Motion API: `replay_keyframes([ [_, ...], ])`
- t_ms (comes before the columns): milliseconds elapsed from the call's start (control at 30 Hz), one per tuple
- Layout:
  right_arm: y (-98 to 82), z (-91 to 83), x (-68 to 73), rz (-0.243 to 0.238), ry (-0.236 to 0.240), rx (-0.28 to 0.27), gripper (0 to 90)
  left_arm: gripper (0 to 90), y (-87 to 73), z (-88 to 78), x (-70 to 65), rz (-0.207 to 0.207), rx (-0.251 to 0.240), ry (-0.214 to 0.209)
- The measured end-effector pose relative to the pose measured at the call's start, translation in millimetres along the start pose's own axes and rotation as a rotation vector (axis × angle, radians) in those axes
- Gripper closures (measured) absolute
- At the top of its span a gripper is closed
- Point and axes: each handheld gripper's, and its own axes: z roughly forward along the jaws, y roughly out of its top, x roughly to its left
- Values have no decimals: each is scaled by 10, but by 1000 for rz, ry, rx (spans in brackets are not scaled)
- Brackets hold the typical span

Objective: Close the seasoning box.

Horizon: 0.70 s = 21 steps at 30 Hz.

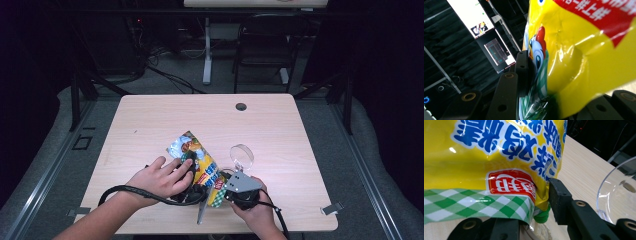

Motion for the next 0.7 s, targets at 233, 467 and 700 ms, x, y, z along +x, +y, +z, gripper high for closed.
replay_keyframes([
  [233,-5,4,0,1,-3,3,707,727,6,-1,5,14,1,0],
  [467,-5,0,-5,6,-7,-3,708,730,14,-13,30,22,4,11],
  [700,-4,-3,-10,15,-1,-7,708,740,17,-24,41,29,1,15],
])
